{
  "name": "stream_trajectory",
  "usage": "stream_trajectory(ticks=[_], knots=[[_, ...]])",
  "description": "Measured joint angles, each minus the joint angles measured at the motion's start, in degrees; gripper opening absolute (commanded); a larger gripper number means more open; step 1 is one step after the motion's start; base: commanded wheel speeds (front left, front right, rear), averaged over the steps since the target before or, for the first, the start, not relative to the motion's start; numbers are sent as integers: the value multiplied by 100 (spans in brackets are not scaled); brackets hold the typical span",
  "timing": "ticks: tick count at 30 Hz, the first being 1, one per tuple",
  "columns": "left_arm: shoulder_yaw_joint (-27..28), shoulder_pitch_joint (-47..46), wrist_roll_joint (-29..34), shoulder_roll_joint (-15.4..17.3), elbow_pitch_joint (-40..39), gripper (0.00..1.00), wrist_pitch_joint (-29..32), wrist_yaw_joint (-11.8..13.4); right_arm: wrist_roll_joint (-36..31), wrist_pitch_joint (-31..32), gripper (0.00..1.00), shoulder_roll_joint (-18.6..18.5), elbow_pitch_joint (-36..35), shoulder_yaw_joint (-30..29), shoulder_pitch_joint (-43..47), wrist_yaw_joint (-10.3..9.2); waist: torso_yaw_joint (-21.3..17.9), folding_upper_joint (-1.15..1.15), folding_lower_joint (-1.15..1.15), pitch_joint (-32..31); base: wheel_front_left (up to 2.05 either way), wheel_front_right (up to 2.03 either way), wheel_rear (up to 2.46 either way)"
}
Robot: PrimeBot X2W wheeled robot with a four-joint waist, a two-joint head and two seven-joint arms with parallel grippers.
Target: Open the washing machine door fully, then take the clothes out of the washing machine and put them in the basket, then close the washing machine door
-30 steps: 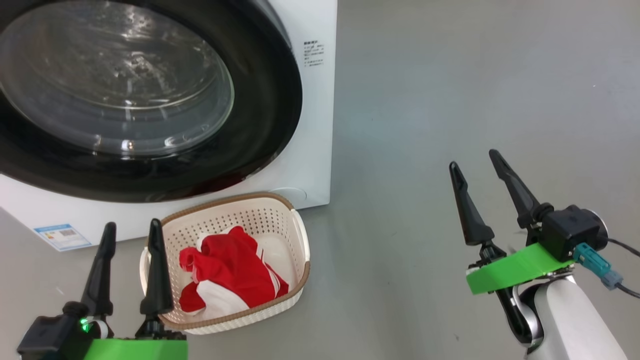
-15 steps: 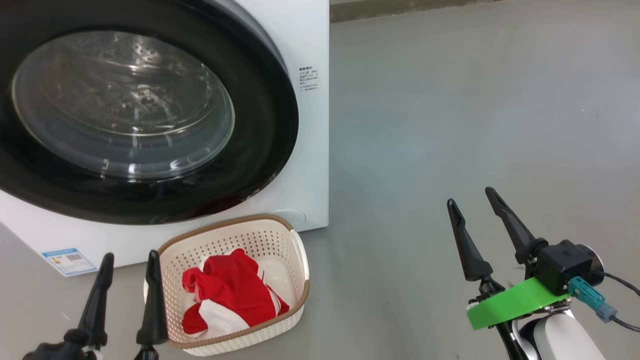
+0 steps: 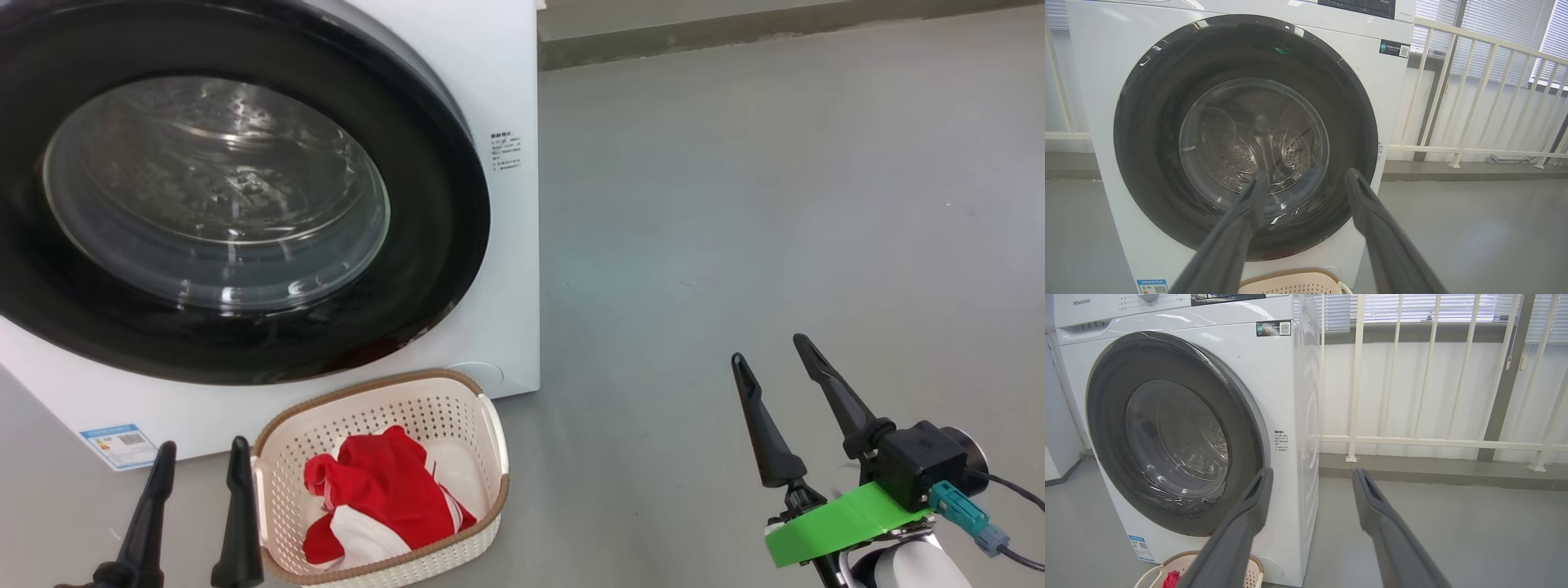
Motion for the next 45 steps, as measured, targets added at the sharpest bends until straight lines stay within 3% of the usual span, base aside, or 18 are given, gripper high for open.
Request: stream_trajectory(ticks=[20, 21, 28, 45], knots=[[22, 96, 66, -4, 57, 100, 0, -47, -156, 0, 100, 1, -55, 0, 81, 0, 97, 0, 0, -63, 0, 0, 0], [20, 93, 92, -7, 83, 0, 3, -47, -156, 1, 0, 2, -21, 2, 83, 1, 97, 0, 0, -63, 0, 0, 0], [-36, 110, -24, -118, 510, 0, 98, -46, -65, 23, 0, 7, 369, 8, 359, 1, 106, 0, 0, -60, 0, 0, 0], [-43, 88, -1089, -121, 662, 0, 372, -47, 1144, 249, 0, -13, 389, -30, 354, 1, 192, 0, 1, -32, 0, 0, 0]])
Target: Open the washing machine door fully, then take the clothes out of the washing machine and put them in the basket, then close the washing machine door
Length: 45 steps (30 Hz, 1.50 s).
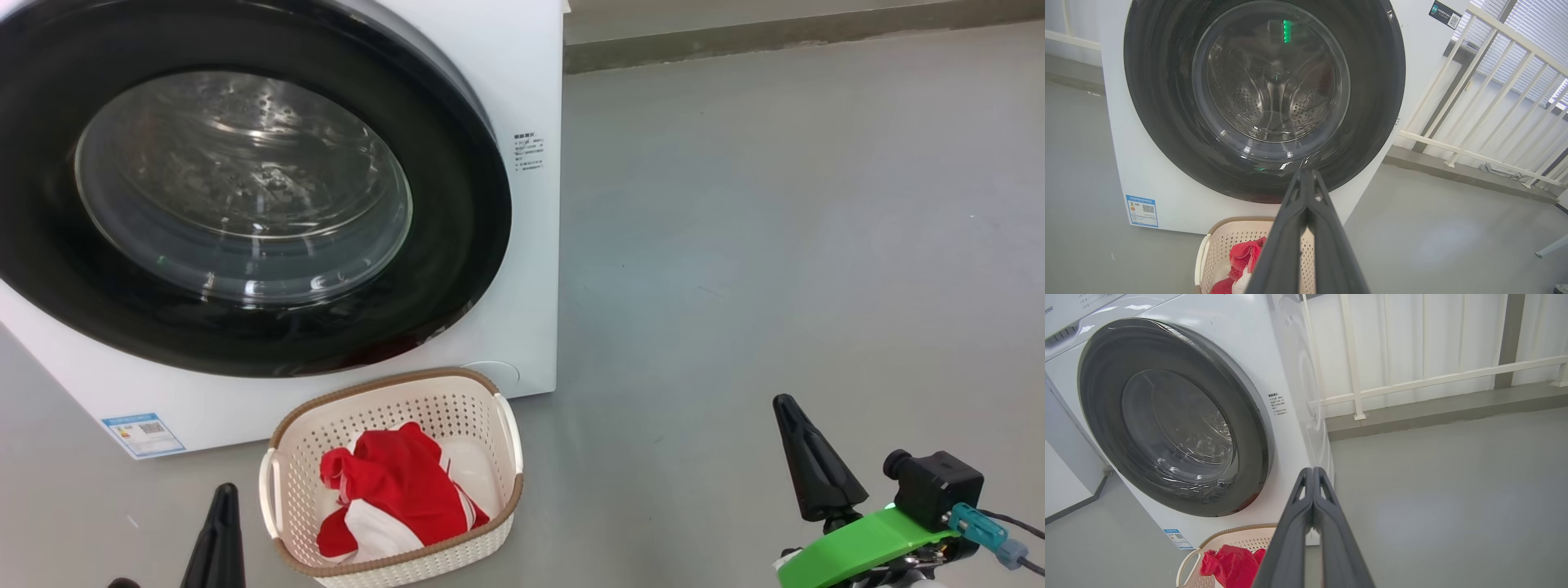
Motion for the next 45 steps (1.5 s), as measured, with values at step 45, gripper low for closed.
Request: stream_trajectory(ticks=[45], knots=[[-16, -352, -2776, 4, 454, 0, 712, -51, 2947, 628, 0, -42, 109, -354, -37, -1, 207, 0, -1, 69, 0, 0, 0]])
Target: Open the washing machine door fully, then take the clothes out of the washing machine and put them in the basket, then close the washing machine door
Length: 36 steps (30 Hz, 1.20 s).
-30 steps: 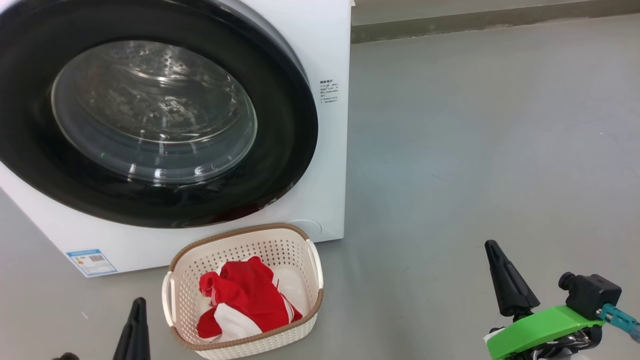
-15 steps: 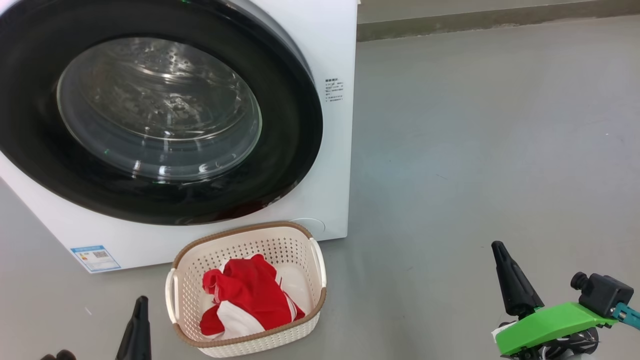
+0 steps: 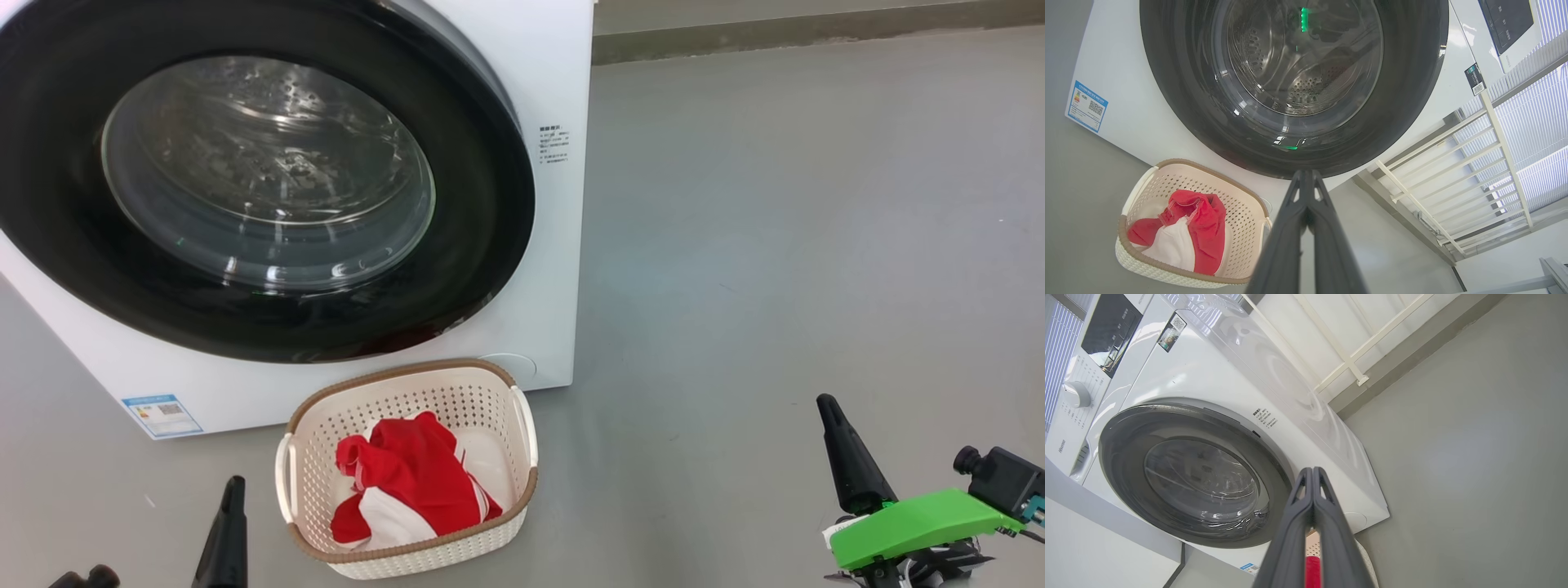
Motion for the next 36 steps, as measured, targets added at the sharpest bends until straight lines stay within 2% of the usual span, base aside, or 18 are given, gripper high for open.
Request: stream_trajectory(ticks=[36], knots=[[-14, -317, -2329, 15, 377, 0, 575, -58, 2373, 616, 0, -4, 111, -364, -126, -16, 174, 0, 0, 57, 0, 0, 0]])
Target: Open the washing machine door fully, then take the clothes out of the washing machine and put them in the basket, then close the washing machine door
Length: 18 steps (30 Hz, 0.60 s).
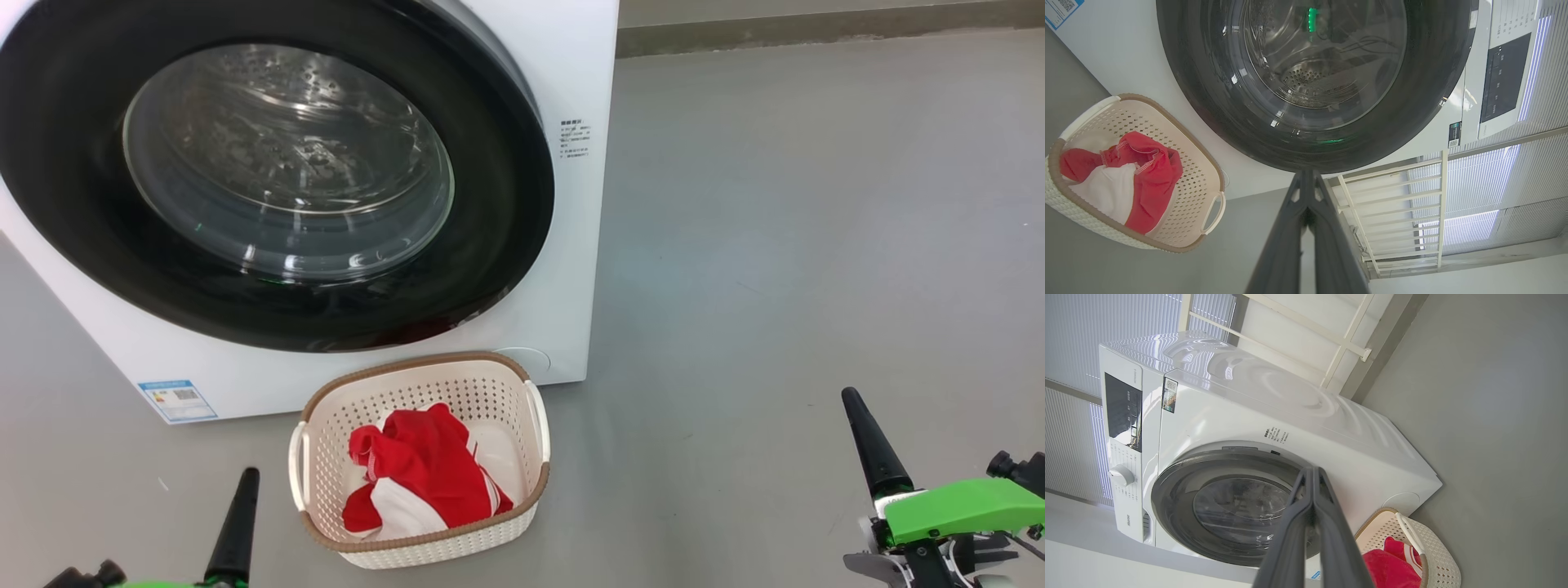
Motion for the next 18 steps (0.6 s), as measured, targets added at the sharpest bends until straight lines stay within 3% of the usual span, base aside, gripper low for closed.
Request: stream_trajectory(ticks=[18], knots=[[-5, -204, -1131, 7, 165, 0, 296, -49, 1169, 293, 0, 2, 40, -186, -13, -1, 84, 0, 0, 28, 0, 0, 0]])
